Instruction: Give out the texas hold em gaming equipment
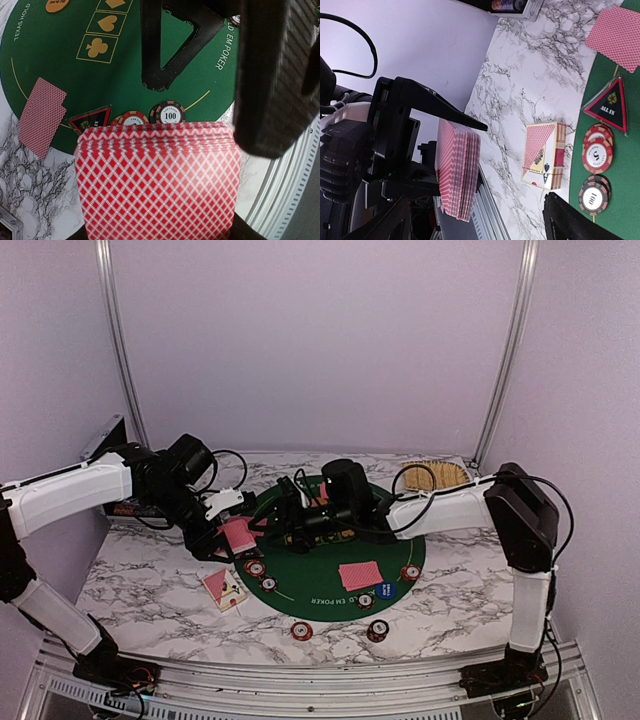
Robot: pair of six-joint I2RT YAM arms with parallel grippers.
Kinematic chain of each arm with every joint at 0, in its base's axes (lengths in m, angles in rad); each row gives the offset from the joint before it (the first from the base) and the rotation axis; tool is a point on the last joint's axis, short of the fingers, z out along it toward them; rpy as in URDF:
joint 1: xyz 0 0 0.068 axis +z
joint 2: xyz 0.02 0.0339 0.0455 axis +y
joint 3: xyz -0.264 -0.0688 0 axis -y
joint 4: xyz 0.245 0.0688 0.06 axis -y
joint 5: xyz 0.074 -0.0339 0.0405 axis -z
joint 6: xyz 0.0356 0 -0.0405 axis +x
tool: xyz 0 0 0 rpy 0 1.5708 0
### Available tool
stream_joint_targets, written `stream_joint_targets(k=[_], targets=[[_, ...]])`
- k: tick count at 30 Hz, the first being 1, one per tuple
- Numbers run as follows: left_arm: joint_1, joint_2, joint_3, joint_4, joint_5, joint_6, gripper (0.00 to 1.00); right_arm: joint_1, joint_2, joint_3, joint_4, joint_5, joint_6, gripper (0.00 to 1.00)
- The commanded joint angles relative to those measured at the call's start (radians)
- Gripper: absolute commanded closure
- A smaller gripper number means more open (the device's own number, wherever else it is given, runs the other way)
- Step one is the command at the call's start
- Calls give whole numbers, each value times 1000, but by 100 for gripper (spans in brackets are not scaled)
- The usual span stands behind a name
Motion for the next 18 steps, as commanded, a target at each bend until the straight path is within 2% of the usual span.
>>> stream_joint_targets(k=[1, 18], targets=[[7, -26, 32, -7, 30, -5, 100, 23, 45, 84, 30, -23, 12, 10], [7, -30, 27, -7, 37, -5, 100, 56, 203, 249, 27, -59, 59, 13]])
